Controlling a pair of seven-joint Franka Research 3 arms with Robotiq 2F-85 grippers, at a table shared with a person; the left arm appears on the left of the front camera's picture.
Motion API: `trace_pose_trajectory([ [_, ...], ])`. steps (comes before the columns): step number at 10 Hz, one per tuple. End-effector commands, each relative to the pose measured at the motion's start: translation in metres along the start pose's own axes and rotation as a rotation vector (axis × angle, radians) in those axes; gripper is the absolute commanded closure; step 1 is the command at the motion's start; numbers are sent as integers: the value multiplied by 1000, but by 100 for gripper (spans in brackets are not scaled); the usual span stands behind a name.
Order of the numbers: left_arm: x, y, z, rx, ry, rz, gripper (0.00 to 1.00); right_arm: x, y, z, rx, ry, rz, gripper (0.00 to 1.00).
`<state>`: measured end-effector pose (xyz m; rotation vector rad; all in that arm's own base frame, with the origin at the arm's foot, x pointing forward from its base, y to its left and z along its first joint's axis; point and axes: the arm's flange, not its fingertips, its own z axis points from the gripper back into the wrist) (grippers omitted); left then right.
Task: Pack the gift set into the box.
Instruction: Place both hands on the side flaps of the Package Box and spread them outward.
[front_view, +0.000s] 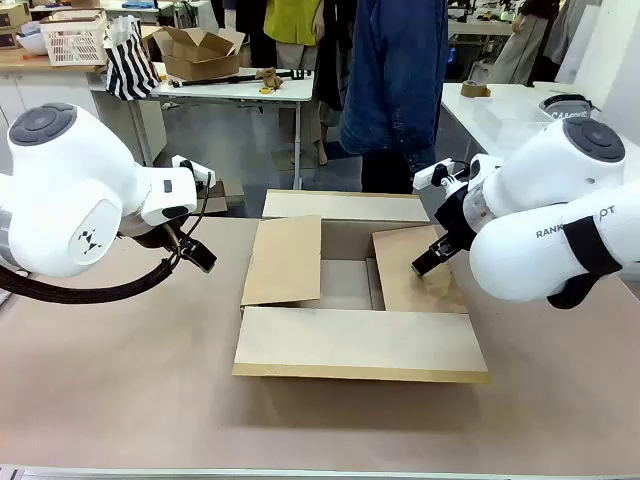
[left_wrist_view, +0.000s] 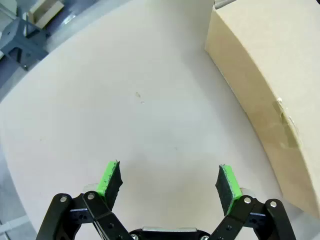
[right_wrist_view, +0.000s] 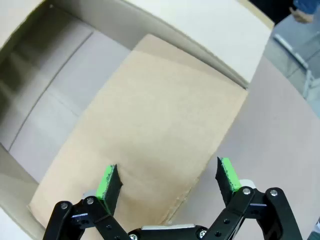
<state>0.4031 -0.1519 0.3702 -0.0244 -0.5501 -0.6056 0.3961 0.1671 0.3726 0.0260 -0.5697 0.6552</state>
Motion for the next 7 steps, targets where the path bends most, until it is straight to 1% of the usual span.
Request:
trace_pose_trajectory([
  [1,0,0,0,0,0,0,0,0,0,0,0,0,0,0],
  [7,0,0,0,0,0,0,0,0,0,0,0,0,0,0],
])
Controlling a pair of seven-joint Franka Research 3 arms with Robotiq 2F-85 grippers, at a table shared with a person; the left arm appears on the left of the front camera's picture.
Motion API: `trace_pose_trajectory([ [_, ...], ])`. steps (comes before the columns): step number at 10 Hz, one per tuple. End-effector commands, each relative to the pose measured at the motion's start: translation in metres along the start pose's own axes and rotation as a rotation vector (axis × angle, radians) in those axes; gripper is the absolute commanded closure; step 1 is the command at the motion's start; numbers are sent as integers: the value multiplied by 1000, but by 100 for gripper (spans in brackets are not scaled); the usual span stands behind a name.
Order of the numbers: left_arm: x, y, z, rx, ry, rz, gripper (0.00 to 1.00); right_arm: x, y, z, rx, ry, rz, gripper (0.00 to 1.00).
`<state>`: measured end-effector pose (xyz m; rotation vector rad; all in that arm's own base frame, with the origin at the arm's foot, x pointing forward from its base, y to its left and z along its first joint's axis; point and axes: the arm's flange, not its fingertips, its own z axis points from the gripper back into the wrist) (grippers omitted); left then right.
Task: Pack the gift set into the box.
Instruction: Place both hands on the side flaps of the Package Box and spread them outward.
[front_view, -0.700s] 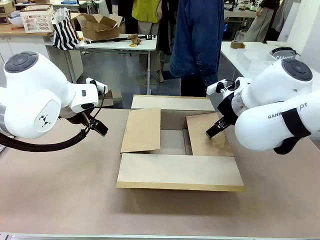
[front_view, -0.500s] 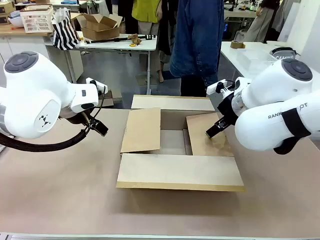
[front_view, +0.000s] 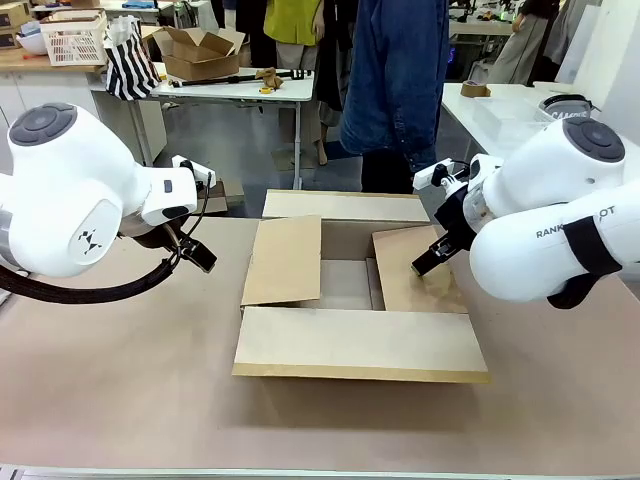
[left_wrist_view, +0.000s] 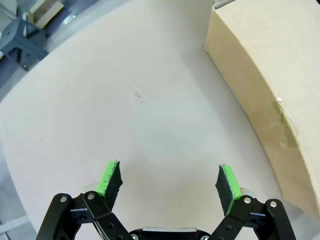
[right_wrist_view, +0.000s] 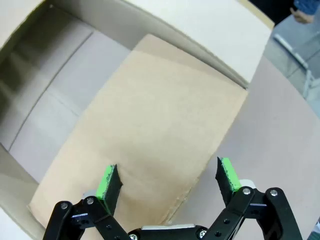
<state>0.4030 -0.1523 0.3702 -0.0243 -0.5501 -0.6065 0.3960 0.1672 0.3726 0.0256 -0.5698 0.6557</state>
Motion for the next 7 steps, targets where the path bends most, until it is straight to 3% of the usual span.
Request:
trace_pose_trajectory([
  [1,0,0,0,0,0,1,0,0,0,0,0,0,0,0],
  [7,0,0,0,0,0,1,0,0,0,0,0,0,0,0],
])
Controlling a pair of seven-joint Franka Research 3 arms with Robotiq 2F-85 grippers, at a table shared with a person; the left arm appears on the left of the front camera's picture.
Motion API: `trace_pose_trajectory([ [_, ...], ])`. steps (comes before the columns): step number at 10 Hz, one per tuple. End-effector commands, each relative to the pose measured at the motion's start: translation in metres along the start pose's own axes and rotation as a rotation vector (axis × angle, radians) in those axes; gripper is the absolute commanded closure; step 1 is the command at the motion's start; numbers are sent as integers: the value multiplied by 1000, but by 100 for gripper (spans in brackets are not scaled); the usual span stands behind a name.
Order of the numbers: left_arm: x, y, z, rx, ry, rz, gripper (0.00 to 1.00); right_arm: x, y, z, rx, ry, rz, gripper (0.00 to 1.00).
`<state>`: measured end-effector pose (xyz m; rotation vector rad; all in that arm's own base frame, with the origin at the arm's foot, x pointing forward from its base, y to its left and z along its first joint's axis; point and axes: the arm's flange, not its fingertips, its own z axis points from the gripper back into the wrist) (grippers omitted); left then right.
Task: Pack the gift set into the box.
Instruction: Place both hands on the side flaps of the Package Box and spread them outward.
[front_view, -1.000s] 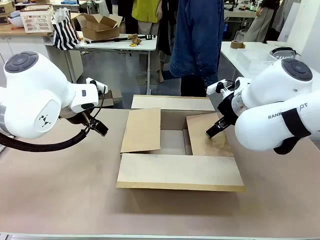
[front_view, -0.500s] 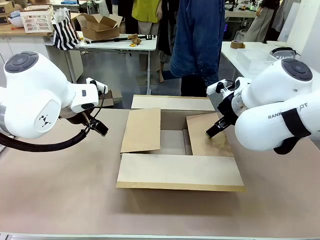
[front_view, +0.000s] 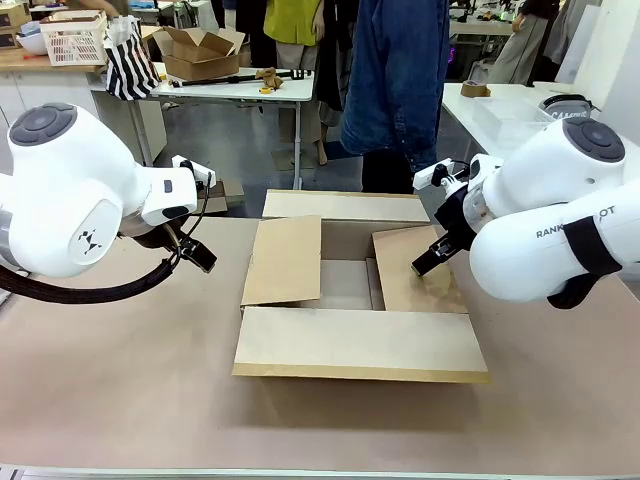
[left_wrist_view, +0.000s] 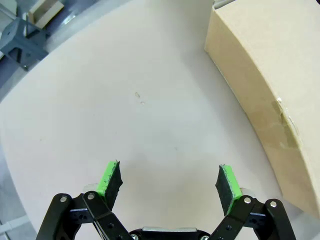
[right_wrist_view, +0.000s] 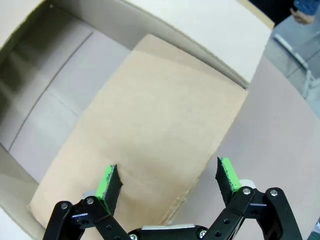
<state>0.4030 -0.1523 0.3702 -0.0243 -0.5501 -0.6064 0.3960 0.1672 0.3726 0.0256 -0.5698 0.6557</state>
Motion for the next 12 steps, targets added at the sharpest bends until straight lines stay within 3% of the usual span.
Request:
trace_pose_trajectory([
  [1,0,0,0,0,0,1,0,0,0,0,0,0,0,0],
  [3,0,0,0,0,0,0,0,0,0,0,0,0,0,0],
  [4,11,-1,17,-44,-3,-11,0,7,1,21,18,8,-27,0],
  [6,34,-4,85,-88,66,133,0,16,6,100,-26,-88,-241,0],
  [8,25,-6,142,-208,50,105,0,-6,26,166,98,-206,-321,0],
  [9,8,-5,173,-371,27,42,0,-32,42,197,67,-221,-289,0],
  [10,-4,-6,187,-317,-44,16,0,-48,49,207,-94,-221,-307,0],
  [11,29,-17,151,-242,38,85,0,31,16,175,71,-197,-292,0],
  [12,29,-17,151,-242,38,85,0,31,16,175,71,-197,-292,0],
])
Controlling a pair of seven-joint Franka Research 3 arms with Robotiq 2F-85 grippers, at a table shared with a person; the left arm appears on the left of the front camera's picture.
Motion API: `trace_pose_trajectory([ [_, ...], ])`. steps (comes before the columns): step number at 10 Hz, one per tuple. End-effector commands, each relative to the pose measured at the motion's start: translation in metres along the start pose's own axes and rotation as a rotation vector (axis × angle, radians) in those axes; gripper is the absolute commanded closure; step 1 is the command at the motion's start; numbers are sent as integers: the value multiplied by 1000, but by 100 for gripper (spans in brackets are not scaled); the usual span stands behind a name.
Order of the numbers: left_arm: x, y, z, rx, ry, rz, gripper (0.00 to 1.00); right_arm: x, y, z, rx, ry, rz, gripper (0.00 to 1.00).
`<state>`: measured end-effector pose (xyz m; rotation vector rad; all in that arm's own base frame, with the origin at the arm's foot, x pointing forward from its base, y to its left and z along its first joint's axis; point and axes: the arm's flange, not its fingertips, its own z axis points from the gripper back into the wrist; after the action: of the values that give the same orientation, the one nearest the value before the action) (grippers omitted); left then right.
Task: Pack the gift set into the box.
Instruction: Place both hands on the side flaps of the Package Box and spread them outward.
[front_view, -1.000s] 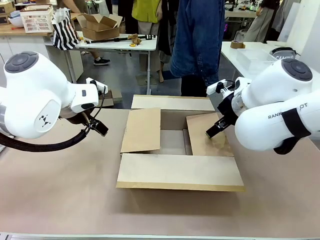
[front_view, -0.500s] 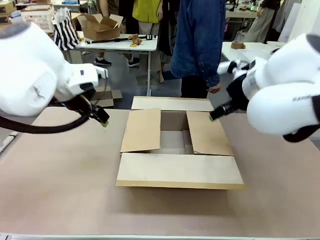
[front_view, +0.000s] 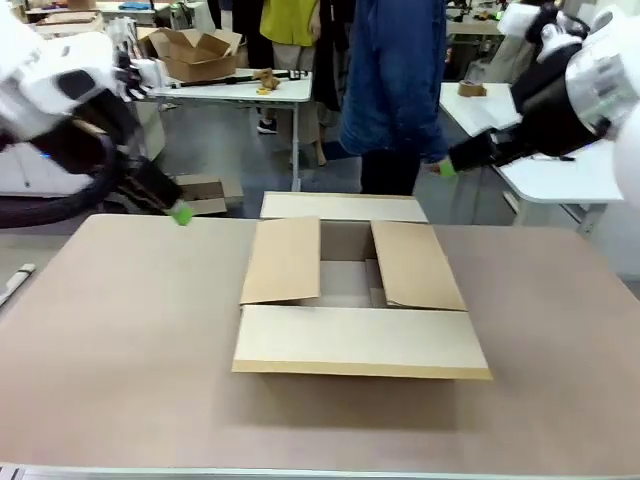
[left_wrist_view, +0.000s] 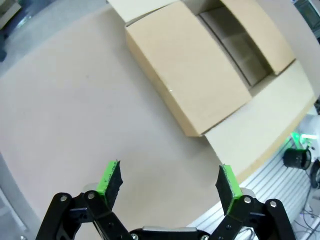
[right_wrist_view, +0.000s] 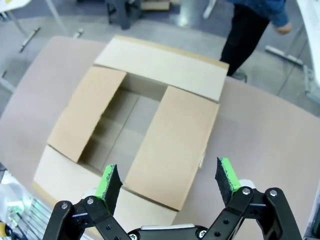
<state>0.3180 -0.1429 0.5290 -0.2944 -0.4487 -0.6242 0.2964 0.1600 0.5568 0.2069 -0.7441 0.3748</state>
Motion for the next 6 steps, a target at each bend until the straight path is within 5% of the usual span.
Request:
trace_pose_trajectory([
  [1,-2,-1,10,-19,-16,-9,0,1,3,11,-4,-21,6,0],
  [2,-10,13,22,-289,38,0,0,-10,-7,24,179,38,-83,0],
  [4,-31,67,61,-809,152,28,0,-43,-47,84,399,-17,-482,0],
  [6,-45,118,74,-1101,-64,248,0,-82,-89,124,509,-160,-854,0],
])
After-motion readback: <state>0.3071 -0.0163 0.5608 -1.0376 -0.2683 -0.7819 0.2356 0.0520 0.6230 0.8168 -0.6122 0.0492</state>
